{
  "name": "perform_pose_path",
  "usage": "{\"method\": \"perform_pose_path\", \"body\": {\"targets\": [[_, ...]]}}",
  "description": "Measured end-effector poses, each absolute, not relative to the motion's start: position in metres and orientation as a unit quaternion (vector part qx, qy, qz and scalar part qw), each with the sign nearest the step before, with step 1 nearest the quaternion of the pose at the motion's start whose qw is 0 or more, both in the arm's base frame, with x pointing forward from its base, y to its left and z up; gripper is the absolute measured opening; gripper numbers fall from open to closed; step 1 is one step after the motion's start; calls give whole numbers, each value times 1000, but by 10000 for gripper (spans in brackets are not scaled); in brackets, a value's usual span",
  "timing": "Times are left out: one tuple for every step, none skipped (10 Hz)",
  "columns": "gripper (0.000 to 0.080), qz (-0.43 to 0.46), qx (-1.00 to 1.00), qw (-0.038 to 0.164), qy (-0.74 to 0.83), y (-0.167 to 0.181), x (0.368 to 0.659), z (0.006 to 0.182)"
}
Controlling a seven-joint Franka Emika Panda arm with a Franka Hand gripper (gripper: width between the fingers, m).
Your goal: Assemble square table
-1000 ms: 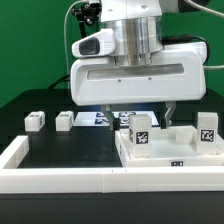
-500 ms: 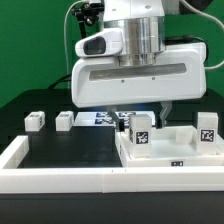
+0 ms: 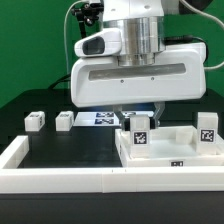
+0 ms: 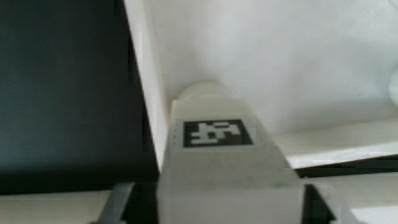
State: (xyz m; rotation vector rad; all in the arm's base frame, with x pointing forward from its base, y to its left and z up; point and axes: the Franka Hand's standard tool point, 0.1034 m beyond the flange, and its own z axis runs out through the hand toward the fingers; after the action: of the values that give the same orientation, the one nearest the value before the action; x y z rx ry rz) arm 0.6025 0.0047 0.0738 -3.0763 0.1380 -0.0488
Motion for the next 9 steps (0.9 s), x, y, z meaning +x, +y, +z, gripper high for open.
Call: {"method": "perform_pose_path", "body": {"targets": [[290, -15, -995, 33, 88, 5, 602, 74], [290, -18, -986, 36, 162, 4, 603, 73], [290, -18, -978, 36, 204, 3, 602, 73], [290, -16, -966, 39, 256, 3, 602, 73], [291, -14, -954, 43, 296, 2, 602, 73], [291, -12, -936, 46, 348, 1, 602, 73], [291, -9, -916, 47, 398, 1, 602, 72], [291, -6, -890, 47, 453, 1, 602, 72], [291, -4, -862, 46, 504, 0, 603, 72]]}}
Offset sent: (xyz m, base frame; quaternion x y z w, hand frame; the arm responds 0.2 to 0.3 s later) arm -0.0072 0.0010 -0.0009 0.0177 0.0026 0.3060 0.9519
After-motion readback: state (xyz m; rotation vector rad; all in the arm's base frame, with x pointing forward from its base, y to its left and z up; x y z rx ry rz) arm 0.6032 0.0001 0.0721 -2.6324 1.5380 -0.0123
